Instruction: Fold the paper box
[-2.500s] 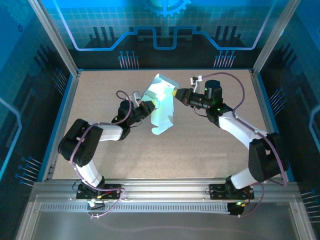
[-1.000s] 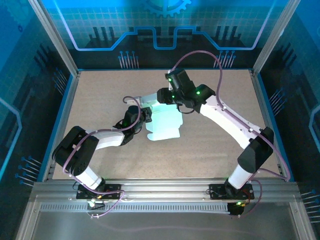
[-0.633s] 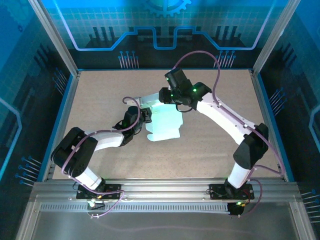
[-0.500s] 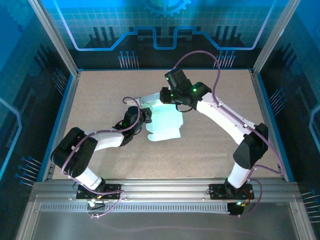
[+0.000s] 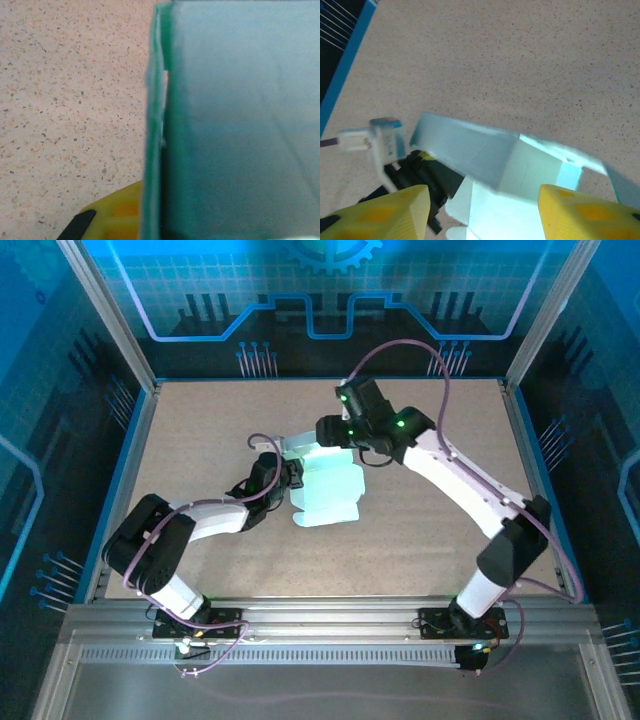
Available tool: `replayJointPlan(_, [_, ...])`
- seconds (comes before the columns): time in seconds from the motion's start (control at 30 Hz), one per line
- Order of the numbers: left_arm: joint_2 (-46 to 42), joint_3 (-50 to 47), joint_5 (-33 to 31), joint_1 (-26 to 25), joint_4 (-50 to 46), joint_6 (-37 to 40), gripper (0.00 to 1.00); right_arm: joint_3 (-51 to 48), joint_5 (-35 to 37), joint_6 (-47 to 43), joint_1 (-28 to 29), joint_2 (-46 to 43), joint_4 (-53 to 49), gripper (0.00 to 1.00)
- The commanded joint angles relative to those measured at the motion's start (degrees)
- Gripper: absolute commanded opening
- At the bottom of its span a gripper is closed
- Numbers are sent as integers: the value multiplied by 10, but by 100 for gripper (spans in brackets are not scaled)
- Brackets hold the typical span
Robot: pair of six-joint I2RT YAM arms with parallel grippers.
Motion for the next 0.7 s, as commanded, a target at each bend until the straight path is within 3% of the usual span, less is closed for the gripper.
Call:
replayJointPlan(0.0, [3,27,21,2,-30,-2,0,-42,-22,-67,-2,-71,43,66])
replayJointPlan(0.1, [-5,32,60,10,-38,-4,0,-92,-73,-96,-32,-115,83,65])
replayJointPlan(0.23, [-16,30,136,27,-24,-3,0,-149,-175,-103,-113,-160,120,65])
replayJointPlan(0.43, [-43,32,185,31,-33,13,0,-224,-355,-127,-225,-200,183,61])
replayJointPlan(0.67, [-41,46,226,34,-44,2,0,-251,-509,-212,-262,-188,206,61])
